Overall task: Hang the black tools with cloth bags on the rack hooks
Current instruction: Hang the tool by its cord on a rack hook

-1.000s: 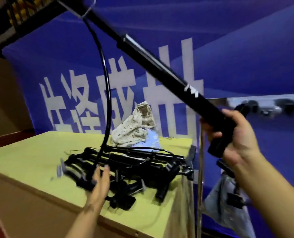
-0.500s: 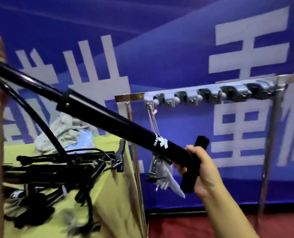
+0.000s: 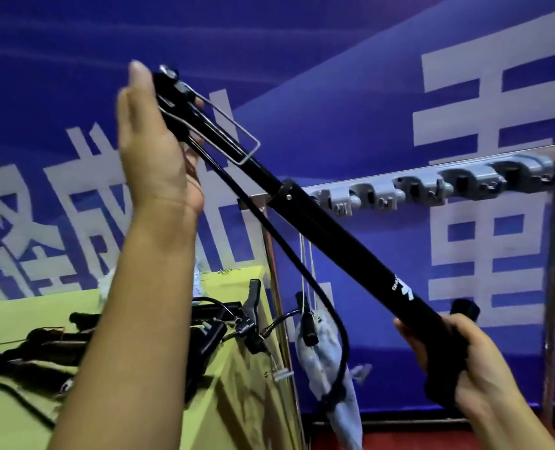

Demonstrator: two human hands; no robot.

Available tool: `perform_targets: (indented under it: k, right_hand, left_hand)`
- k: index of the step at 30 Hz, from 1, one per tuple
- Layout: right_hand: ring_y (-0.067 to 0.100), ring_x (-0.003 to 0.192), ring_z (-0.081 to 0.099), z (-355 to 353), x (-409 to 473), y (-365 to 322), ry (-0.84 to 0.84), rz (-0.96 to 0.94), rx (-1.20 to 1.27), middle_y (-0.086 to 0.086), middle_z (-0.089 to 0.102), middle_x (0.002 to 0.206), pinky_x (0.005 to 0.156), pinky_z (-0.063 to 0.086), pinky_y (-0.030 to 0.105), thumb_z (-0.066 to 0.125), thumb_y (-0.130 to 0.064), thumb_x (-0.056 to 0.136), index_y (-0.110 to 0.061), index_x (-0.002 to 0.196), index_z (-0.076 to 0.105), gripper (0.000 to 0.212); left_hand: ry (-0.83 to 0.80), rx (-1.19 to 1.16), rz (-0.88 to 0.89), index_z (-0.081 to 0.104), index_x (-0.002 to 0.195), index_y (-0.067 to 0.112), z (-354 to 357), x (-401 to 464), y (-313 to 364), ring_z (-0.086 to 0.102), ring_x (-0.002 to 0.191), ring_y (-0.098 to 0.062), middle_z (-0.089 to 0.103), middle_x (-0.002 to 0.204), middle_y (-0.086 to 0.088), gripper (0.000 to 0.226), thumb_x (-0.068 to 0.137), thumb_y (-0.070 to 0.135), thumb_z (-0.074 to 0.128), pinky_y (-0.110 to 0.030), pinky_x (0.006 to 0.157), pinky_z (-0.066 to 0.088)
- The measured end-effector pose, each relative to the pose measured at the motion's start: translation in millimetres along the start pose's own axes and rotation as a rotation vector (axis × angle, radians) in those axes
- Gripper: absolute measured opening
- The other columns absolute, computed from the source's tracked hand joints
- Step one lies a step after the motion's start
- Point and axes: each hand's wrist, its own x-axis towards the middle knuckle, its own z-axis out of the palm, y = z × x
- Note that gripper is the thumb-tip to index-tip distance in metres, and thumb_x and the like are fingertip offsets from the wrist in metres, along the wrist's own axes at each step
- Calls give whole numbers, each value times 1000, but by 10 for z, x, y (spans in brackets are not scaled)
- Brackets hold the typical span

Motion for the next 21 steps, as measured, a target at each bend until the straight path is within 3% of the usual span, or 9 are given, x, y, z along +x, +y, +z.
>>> perform_targets:
  k: [3, 5, 8, 10, 12, 14, 18, 19, 21]
  right_hand:
    - [29, 71, 73, 101, -58, -41, -29, -35, 38, 28, 67, 81, 47, 53, 21, 83, -19, 25, 1, 77, 60, 61]
    - [27, 72, 73, 152, -97, -55, -18, -45, 43, 31, 64, 86, 46, 52, 19, 82, -19, 24, -2, 83, 55, 67]
    - [16, 50, 68, 137, -113, -88, -23, -44, 38, 28, 64, 81, 38, 44, 13, 69, -17, 57, -5, 90, 52, 39]
    - [10, 37, 57, 132, -117, -118, -30, -18, 48, 21, 67, 69, 33, 39, 12, 61, -18, 73, -6, 93, 50, 26]
    - [11, 37, 56, 170, -100, -145, -42, -36, 40, 19, 66, 59, 35, 41, 13, 77, -25, 49, -5, 87, 51, 50]
    - [13, 37, 55, 173, -66, -192, -14, -46, 36, 15, 62, 53, 36, 42, 14, 80, -24, 29, -4, 82, 51, 63]
    - [16, 39, 56, 252, 19, -119, 16, -12, 148, 11, 54, 59, 38, 47, 19, 58, -12, 74, -6, 79, 49, 11]
    - [18, 45, 58, 225, 24, -102, 41, -20, 158, 12, 54, 64, 42, 50, 21, 55, -13, 82, -7, 77, 51, 9]
    - [21, 53, 59, 242, 32, -28, 53, -19, 171, 12, 53, 72, 47, 53, 23, 54, -19, 86, -10, 72, 51, 17]
  left_hand:
    - [-25, 58, -36, 56, 87, 21, 31, -102, -73, 64, 82, -17, 65, 77, 3, 24, 97, 38, 43, -35, 77, 50]
    - [-24, 82, -58, 55, 87, 21, 37, -145, -110, 64, 82, -16, 66, 76, 5, 25, 98, 40, 42, -35, 77, 50]
    - [-49, 117, -94, 54, 90, 22, 61, -207, -128, 63, 87, -18, 64, 84, 1, 27, 98, 43, 39, -41, 85, 51]
    - [-173, 140, -105, 52, 97, 22, 38, -217, -126, 61, 95, -21, 60, 93, -2, 24, 96, 43, 42, -47, 91, 52]
    - [-391, 180, -113, 47, 107, 25, -64, -172, -122, 59, 110, -21, 57, 107, -1, 24, 89, 39, 53, -51, 94, 49]
    - [-561, 254, -107, 40, 114, 29, -170, -99, -155, 58, 115, -17, 56, 116, 2, 48, 77, 36, 69, -52, 94, 48]
    - [-482, 387, 2, 35, 127, 18, -301, 65, -291, 62, 109, -9, 61, 113, 13, 85, 62, 54, 79, -35, 85, 56]
    - [-431, 363, -29, 36, 131, 11, -245, 52, -359, 63, 104, -3, 61, 111, 16, 98, 58, 63, 77, -27, 81, 57]
    - [-382, 333, -62, 34, 137, 1, -190, 23, -401, 62, 102, -2, 59, 117, 4, 116, 54, 72, 73, -24, 78, 57]
